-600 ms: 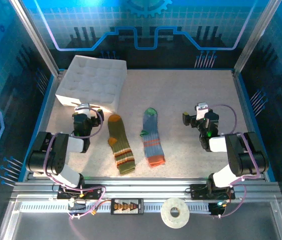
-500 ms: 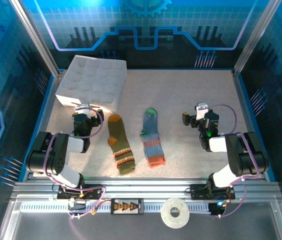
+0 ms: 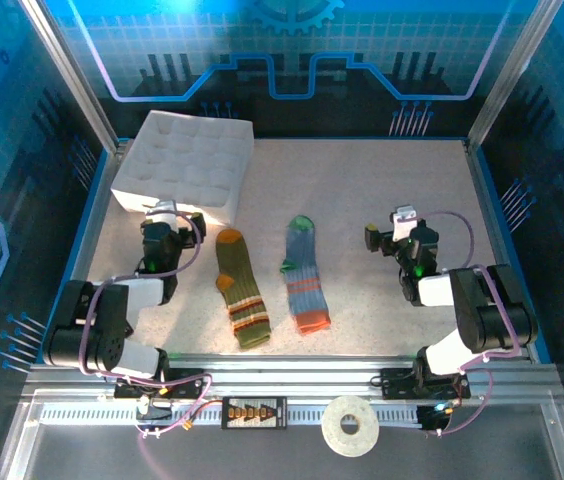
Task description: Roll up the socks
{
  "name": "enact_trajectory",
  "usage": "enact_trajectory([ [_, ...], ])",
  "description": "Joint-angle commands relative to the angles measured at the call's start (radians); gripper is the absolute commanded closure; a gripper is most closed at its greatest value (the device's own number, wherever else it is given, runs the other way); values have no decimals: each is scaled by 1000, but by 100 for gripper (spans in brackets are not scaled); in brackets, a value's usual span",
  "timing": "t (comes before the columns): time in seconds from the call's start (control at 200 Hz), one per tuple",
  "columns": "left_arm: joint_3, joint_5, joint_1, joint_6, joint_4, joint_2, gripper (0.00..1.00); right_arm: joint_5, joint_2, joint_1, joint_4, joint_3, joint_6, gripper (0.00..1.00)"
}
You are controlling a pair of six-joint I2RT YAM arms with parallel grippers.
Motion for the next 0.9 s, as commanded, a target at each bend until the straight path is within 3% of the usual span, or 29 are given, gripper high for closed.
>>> enact_trajectory([
  [0.0,-9,-24,-6,13,-10,-25,1,65,1,-8,185,-75,21,0],
  [0.12,-27,-20,-7,18,-24,-79,1,55,-33,-4,231,-109,8,0],
  [0.185,-28,-28,-12,20,-59,-144,1,125,-109,29,190,-120,-11,0],
  [0.325,12,-92,-54,-13,-160,-304,1,258,-379,118,-66,-64,-89,0],
  [0.44,109,-210,-145,-15,-247,-400,1,374,-560,194,-337,154,-168,0],
  [0.495,214,-334,-176,-178,-460,-436,1,464,-581,205,-600,357,-32,0],
  [0.53,331,-358,-174,-408,-804,-463,1,469,-576,186,-866,492,94,0],
  [0.555,424,-336,-164,-541,-1026,-471,0,435,-568,168,-1003,579,178,0],
  [0.58,492,-305,-157,-587,-1170,-471,1,430,-558,153,-1118,636,297,0],
  [0.62,527,-325,-152,-698,-1248,-455,1,424,-544,115,-1229,688,464,0],
  [0.65,533,-230,-117,-758,-1267,-441,1,319,-538,74,-1228,693,488,0],
  [0.7,542,37,-51,-799,-1265,-404,1,123,-538,48,-1160,676,437,0],
  [0.74,569,162,-56,-798,-1297,-363,1,91,-538,87,-1130,665,386,0],
  [0.82,631,194,-133,-827,-1460,-298,3,189,-527,269,-1085,650,170,0],
  [0.891,623,232,-201,-863,-1522,-268,14,200,-495,460,-1054,622,-68,4],
])
